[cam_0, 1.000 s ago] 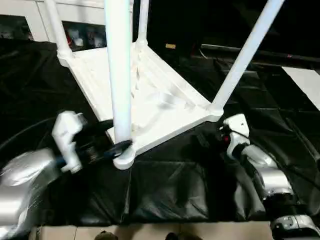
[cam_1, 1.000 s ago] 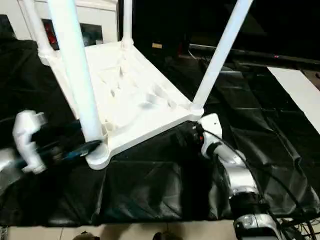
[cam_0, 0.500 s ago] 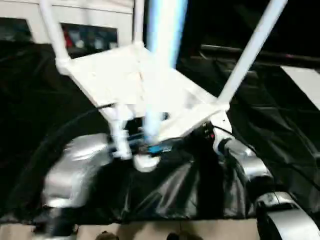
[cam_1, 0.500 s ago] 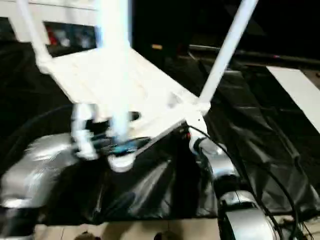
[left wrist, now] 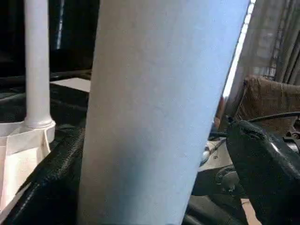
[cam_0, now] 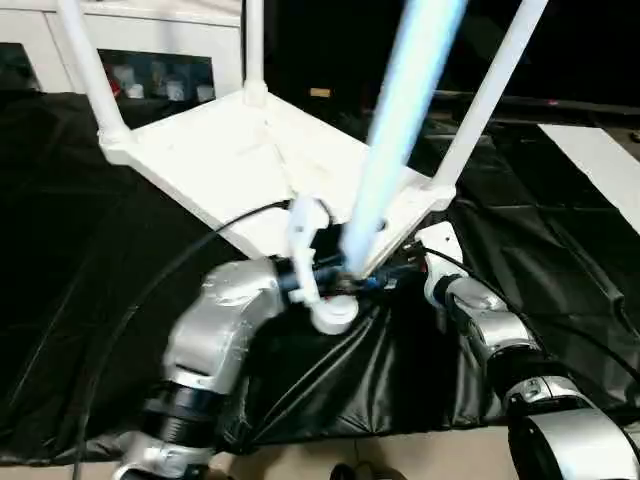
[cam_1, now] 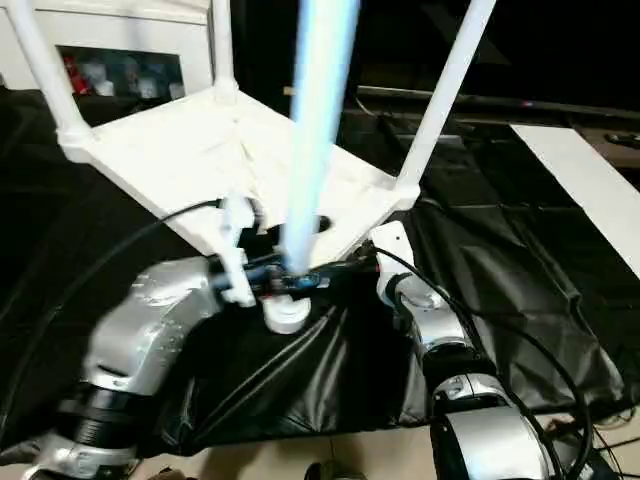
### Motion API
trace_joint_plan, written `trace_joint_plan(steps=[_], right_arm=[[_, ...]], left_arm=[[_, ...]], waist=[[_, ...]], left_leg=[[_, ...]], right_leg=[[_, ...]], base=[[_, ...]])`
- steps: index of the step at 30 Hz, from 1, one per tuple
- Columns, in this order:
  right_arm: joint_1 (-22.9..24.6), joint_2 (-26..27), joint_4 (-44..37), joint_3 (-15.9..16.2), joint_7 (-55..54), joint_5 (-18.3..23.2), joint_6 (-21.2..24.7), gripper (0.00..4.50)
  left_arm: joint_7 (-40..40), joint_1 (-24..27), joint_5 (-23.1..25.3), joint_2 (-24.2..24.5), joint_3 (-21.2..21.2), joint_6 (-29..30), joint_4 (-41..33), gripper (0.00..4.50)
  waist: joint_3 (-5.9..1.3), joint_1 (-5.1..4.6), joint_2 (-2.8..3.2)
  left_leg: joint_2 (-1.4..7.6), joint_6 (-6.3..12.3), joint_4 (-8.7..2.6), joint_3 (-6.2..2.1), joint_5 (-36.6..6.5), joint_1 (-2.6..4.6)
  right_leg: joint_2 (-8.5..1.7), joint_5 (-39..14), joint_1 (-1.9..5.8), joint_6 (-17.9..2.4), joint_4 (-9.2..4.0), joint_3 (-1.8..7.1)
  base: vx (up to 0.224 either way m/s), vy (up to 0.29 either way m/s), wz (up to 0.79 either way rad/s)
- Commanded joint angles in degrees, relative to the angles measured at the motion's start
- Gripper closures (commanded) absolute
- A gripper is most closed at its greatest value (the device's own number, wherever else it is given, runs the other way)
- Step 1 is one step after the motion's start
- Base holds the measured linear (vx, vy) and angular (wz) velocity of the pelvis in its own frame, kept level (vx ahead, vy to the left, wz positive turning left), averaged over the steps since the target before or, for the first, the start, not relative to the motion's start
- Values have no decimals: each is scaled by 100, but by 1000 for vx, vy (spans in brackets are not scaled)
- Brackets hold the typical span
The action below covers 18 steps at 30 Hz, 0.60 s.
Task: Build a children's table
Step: Rotate table base
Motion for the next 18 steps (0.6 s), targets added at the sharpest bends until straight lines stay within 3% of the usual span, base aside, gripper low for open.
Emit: trace_joint_plan(steps=[1,2,5,6,10,12,14,16,18], right_arm=[[68,118,-325,189,195,-57,-87,151],[170,36,-453,163,248,-47,-92,151],[403,-184,-728,97,355,-39,-86,151],[426,-209,-751,91,367,-38,-89,151],[544,-527,-755,0,481,-26,-136,151],[462,-588,-583,-3,462,-52,-182,151],[383,-626,-460,-14,457,-71,-185,151],[371,-621,-450,-15,466,-72,-164,151],[347,-574,-433,15,520,-87,-118,151]], left_arm=[[-352,-66,-191,-98,-698,54,-322,5],[-435,22,-251,57,-616,124,-463,5],[-636,245,-428,423,-501,381,-859,5],[-658,269,-441,458,-498,405,-903,5],[-866,606,-735,817,-526,837,-1587,5],[-844,647,-801,796,-557,904,-1721,5],[-729,665,-828,699,-628,931,-1819,5],[-689,665,-826,664,-655,927,-1829,5],[-580,657,-814,565,-717,886,-1817,5]], waist=[[-454,60,139],[-465,52,110],[-474,55,114],[-485,66,104],[-471,60,121],[-453,77,114],[-416,80,67],[-421,93,86],[-383,73,23]], left_leg=[[-31,17,-394,58,-1696,-14],[-29,41,-394,57,-1651,-23],[-25,72,-388,62,-1473,-27],[-15,79,-386,54,-1311,-52],[-14,164,-366,105,-1175,-6],[-19,150,-373,114,-1323,5],[-24,111,-379,113,-1488,-10],[-25,76,-370,110,-1573,13],[-33,69,-380,105,-1613,-28]], right_leg=[[-189,-1586,304,-1032,-410,130],[-189,-1583,309,-1019,-404,129],[-183,-1352,314,-1081,-375,133],[-196,-1144,351,-1108,-326,135],[-154,-821,308,-1281,-302,147],[-147,-1036,292,-1239,-333,146],[-154,-1427,280,-1118,-377,146],[-157,-1645,261,-1019,-396,151],[-148,-1859,252,-894,-422,147]], base=[[0,0,0],[0,0,0],[0,0,0],[0,0,0],[0,0,0],[0,0,0],[0,0,0],[0,0,0],[0,0,0]])
